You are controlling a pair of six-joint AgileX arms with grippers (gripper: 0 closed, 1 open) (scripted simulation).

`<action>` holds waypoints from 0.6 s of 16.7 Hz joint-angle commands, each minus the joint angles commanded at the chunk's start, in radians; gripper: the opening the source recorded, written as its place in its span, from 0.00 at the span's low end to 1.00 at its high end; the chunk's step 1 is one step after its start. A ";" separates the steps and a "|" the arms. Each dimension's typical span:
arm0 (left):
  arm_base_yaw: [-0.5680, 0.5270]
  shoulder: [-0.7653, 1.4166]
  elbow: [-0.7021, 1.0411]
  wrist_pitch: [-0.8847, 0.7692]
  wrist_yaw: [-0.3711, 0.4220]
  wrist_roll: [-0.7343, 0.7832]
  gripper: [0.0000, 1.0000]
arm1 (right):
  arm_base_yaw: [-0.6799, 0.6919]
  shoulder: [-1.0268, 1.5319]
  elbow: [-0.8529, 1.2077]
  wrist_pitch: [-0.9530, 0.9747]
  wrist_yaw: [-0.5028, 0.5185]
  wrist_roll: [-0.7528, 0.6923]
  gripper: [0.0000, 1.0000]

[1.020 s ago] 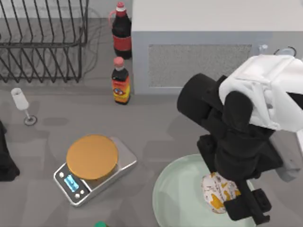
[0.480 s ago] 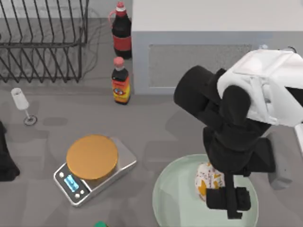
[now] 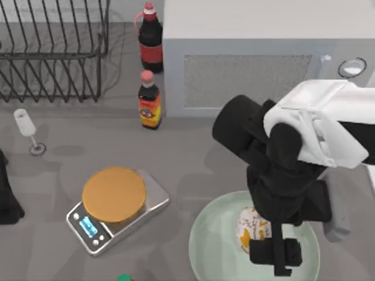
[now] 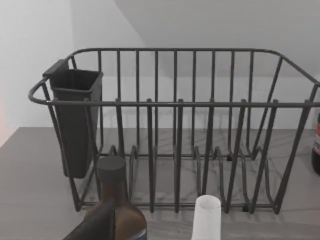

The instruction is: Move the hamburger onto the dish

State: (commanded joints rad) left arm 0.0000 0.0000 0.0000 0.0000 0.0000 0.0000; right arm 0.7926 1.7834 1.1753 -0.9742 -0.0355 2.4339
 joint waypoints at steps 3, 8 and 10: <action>0.000 0.000 0.000 0.000 0.000 0.000 1.00 | 0.004 0.029 -0.042 0.065 0.000 0.004 0.00; 0.000 0.000 0.000 0.000 0.000 0.000 1.00 | 0.004 0.030 -0.044 0.067 0.000 0.004 0.15; 0.000 0.000 0.000 0.000 0.000 0.000 1.00 | 0.004 0.030 -0.044 0.067 0.000 0.004 0.30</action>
State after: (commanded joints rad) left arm 0.0000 0.0000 0.0000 0.0000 0.0000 0.0000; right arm 0.7967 1.8133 1.1317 -0.9076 -0.0359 2.4382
